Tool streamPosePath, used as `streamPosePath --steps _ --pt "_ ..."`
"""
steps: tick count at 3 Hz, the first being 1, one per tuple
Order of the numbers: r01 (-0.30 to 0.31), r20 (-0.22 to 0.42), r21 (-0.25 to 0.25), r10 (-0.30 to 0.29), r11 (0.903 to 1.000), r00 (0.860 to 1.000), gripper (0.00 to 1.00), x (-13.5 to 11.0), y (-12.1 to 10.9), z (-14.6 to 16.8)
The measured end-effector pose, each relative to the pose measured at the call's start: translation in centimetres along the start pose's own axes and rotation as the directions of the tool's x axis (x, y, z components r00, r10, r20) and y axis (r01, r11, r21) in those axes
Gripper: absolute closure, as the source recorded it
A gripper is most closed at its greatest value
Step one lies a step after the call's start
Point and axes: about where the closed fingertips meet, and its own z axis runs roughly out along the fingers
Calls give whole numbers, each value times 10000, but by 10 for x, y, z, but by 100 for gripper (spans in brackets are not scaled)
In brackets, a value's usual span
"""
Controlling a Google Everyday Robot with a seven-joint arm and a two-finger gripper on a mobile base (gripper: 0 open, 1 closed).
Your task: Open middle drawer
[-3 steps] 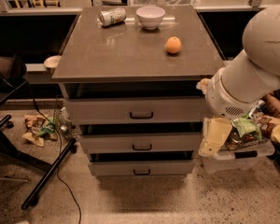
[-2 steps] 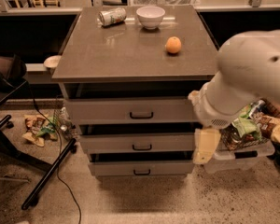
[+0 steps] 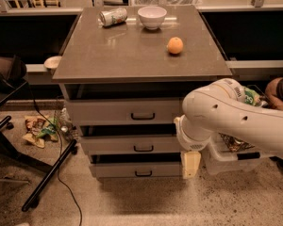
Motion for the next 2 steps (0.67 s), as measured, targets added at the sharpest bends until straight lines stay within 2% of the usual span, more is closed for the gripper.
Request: streamPosePath --steps 1,2 --pt "0 0 0 0 10000 10000 0 0 0 0" --pt "66 -164 -77 -67 9999 9998 0 5 -4 30"
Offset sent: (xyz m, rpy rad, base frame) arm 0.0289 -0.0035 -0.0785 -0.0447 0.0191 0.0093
